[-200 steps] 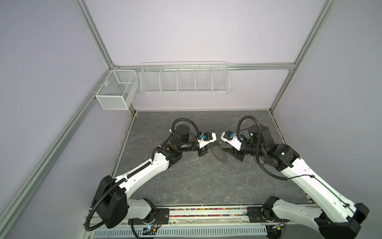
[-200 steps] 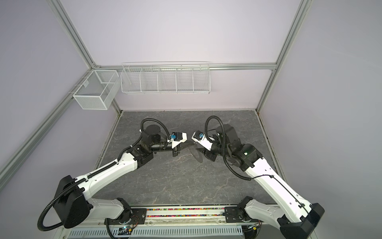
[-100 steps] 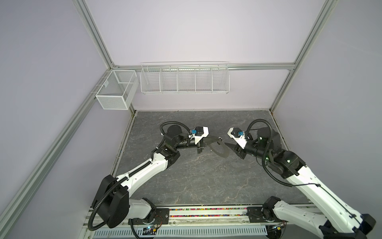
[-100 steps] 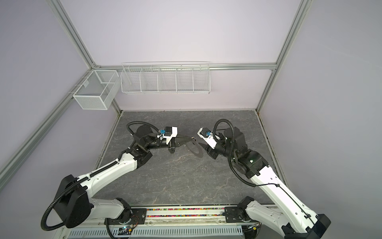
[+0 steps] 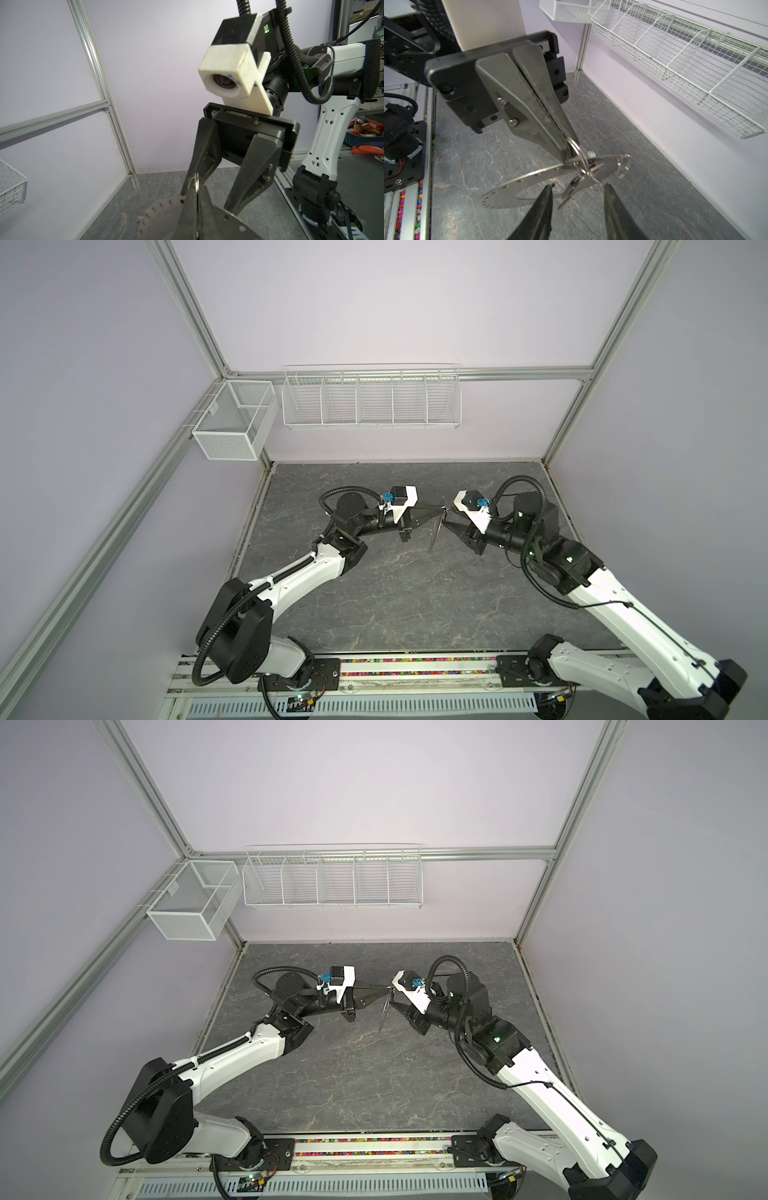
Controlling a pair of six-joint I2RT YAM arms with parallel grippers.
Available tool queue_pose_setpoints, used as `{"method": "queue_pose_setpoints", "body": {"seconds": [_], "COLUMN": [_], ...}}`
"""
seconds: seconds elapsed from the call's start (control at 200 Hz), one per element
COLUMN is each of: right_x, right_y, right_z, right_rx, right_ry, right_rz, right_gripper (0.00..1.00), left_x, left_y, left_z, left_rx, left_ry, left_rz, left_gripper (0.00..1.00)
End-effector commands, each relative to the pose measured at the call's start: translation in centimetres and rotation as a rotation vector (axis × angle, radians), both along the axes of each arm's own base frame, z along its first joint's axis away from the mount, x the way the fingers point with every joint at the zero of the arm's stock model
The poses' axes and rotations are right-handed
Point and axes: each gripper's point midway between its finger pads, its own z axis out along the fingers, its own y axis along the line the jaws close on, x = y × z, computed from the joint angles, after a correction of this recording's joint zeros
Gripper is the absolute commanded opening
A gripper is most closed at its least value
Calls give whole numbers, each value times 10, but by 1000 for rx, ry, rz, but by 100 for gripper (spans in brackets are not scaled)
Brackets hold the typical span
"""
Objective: Attach keys to a key ring
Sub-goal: Insert the key into the keyring.
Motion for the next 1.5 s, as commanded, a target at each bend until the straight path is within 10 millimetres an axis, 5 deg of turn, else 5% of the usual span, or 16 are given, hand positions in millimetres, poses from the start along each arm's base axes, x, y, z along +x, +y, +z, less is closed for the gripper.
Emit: {"method": "queue_pose_setpoints", "body": {"seconds": [0.0, 0.505, 0.815, 1.494], "right_x": [-1, -19, -20, -15], "right_y": [2, -30, -12, -5], "right_z": [5, 30, 45, 39], "right_rx": [40, 15, 38, 6], "right_ry": [-20, -181, -204, -204], "right_rz": [14, -31, 65, 98], "right_gripper": [41, 34, 27, 21], "left_x": [3, -6, -10, -17], "left_y": [2, 1, -1, -5], "left_z": [18, 17, 15, 9], "left_rx": [-63, -73, -67, -16], "left_ry": [-18, 3, 19, 32], "left_rz": [4, -87, -138, -207], "left_gripper": [0, 0, 0, 0]}}
